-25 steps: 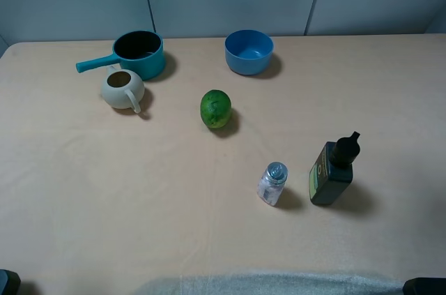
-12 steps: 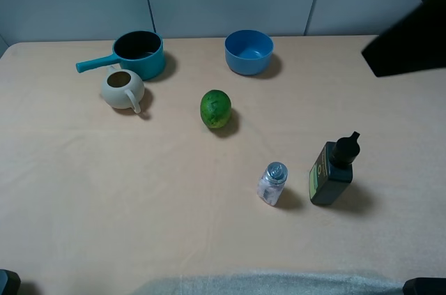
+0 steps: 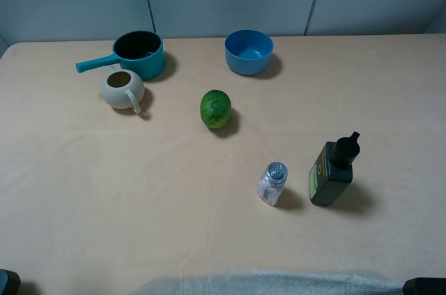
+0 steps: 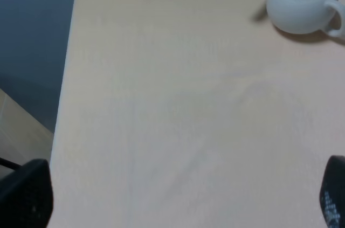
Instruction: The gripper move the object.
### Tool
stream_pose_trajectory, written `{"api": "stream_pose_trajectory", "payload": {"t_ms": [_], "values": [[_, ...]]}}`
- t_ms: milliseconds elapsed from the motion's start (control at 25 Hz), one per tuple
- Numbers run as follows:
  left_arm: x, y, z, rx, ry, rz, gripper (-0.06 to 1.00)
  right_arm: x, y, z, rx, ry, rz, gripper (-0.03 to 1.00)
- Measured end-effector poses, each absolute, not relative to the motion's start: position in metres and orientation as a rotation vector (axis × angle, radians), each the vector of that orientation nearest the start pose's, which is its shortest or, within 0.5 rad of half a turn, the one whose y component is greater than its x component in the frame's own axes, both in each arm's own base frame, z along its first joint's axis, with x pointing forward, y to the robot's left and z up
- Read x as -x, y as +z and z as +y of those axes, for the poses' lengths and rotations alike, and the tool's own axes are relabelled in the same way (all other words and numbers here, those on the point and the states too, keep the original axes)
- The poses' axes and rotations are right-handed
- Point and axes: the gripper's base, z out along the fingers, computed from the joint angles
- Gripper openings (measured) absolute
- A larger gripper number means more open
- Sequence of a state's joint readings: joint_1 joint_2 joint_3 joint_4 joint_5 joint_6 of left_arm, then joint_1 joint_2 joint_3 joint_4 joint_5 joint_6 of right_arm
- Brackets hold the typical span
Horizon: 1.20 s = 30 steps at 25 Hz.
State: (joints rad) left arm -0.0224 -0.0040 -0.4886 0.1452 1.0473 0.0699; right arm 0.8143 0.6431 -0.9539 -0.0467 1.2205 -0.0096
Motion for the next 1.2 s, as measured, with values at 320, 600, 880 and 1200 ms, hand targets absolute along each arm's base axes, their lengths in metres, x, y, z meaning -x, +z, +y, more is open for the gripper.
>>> {"api": "stream_pose_trajectory", "payload": {"t_ms": [320,600,880,1200], "values": [[0.004,0.276,0.011,-0.089,0.203,2.034,0.99,-0.042,0.339,0.026,0.812,0.227,2.243,0.69],[0.004,0.276,0.011,-0.089,0.203,2.034,0.99,-0.025,0.303,0.004,0.470,0.125,2.207,0.69],[0.004,0.276,0.011,-0.089,0.203,2.034,0.99,-0.005,0.292,-0.005,0.224,0.050,2.015,0.69],[0.004,0.276,0.011,-0.089,0.203,2.034,0.99,0.004,0.281,-0.003,0.063,0.000,1.993,0.69]]}}
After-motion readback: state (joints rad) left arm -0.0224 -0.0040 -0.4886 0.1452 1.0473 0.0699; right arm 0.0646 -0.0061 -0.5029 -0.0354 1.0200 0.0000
